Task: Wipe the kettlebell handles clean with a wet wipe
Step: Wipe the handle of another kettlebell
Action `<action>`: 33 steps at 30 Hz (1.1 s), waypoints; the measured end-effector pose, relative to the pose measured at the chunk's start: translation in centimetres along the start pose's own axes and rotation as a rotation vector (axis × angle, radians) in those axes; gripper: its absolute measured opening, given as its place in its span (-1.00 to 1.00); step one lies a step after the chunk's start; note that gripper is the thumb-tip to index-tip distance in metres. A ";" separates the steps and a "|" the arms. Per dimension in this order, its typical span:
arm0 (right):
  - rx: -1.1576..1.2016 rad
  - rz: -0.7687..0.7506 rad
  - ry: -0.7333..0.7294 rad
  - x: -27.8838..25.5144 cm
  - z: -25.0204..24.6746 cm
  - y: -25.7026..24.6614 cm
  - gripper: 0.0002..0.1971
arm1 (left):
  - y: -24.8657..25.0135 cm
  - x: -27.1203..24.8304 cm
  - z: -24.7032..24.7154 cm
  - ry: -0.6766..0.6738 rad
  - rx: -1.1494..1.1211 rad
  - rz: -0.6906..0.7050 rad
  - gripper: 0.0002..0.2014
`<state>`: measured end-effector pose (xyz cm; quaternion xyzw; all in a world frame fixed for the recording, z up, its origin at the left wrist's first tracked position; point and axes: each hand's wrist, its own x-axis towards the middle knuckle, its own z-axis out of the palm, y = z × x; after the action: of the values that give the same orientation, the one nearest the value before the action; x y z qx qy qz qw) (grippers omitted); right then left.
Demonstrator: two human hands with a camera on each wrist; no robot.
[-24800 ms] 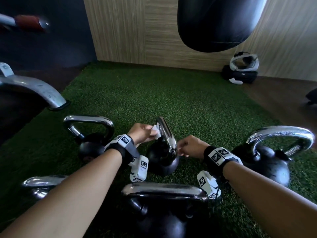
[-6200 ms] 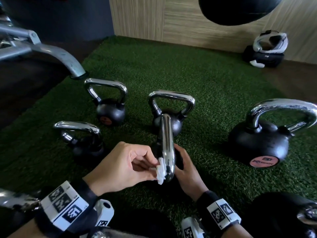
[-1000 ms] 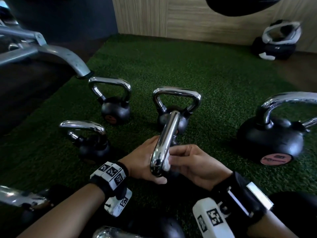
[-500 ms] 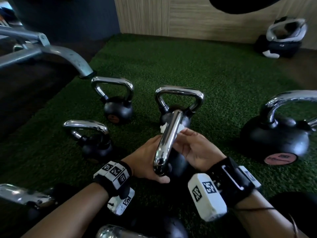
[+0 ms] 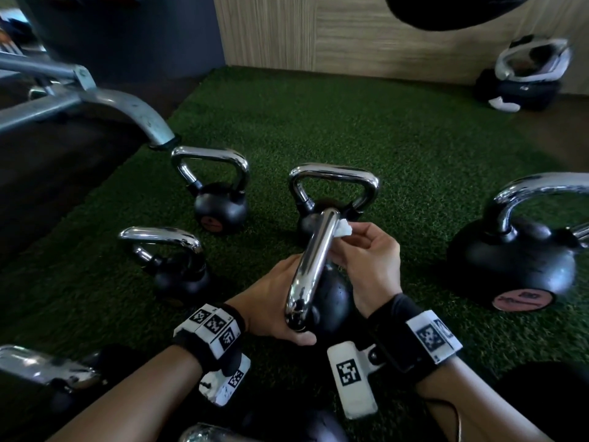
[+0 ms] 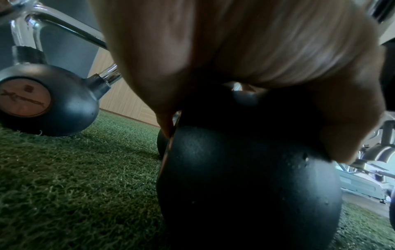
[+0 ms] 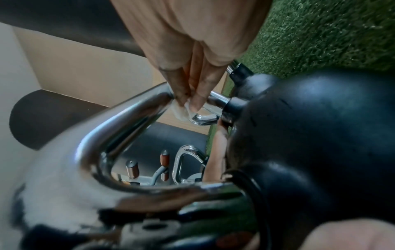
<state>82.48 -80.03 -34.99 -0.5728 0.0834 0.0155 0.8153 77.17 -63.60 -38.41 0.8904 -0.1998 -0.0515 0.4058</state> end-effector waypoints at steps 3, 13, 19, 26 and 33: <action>-0.100 -0.061 0.072 0.1 0.3 0.4 -0.80 | -0.1 0.1 0.0 0.012 -0.006 -0.001 -0.10; -0.523 -0.174 0.162 0.7 0.7 0.7 -0.85 | 0.0 0.1 -0.1 -0.036 -0.055 -0.071 -0.05; -0.743 -0.173 0.141 1.1 0.9 1.5 -0.88 | 0.2 0.1 -0.3 -0.055 -0.003 -0.057 -0.05; -0.773 0.000 -0.232 -0.8 -2.3 1.2 -0.66 | -1.4 1.3 -1.5 -0.315 0.204 -0.097 -0.09; -0.642 0.146 -0.696 -3.3 -2.2 -1.0 -0.64 | -1.4 7.1 -7.2 -0.239 0.080 -0.163 -0.10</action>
<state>79.10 -82.16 -34.27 -0.7491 -0.1634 0.2883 0.5737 85.93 -60.58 -34.18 0.9066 -0.1754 -0.1819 0.3379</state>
